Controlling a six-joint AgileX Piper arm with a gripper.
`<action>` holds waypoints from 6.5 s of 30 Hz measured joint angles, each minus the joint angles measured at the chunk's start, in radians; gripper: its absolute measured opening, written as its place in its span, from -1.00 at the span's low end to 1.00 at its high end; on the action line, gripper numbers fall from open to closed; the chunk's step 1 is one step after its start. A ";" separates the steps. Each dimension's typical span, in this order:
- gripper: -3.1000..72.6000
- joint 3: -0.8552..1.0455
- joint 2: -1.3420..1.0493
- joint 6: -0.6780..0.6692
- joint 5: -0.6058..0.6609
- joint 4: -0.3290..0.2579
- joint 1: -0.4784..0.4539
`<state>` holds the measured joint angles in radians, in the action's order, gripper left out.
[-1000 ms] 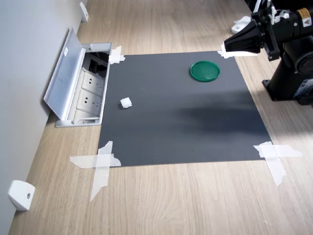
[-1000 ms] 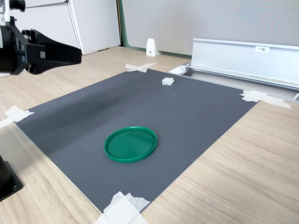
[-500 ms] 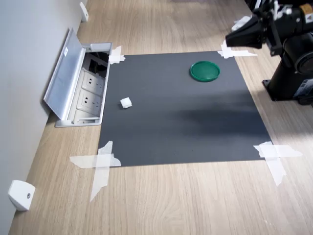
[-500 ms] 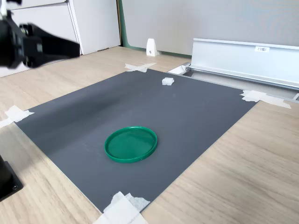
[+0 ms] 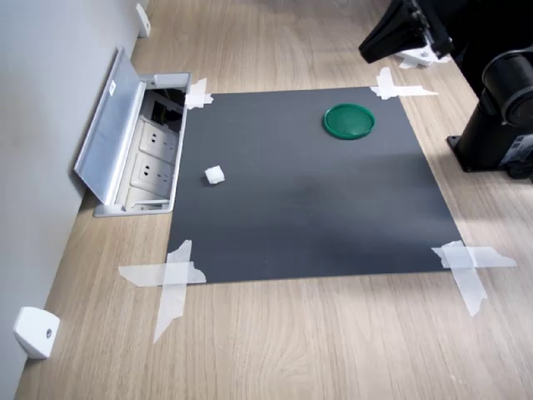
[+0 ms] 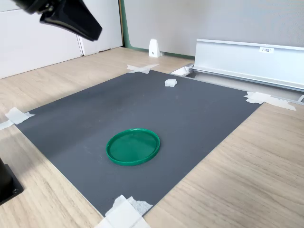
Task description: Grasp a white terminal and put it on the green lid.
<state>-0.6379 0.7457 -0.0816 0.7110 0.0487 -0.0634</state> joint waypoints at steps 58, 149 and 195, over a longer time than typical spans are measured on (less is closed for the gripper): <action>0.94 -0.909 1.314 -0.112 0.187 -0.013 0.150; 0.27 0.039 0.616 -0.465 -0.088 0.029 -0.335; -0.93 0.266 -0.426 0.096 -0.371 -0.049 -0.191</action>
<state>-0.3721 0.3198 0.0149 0.3398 0.0000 -0.2541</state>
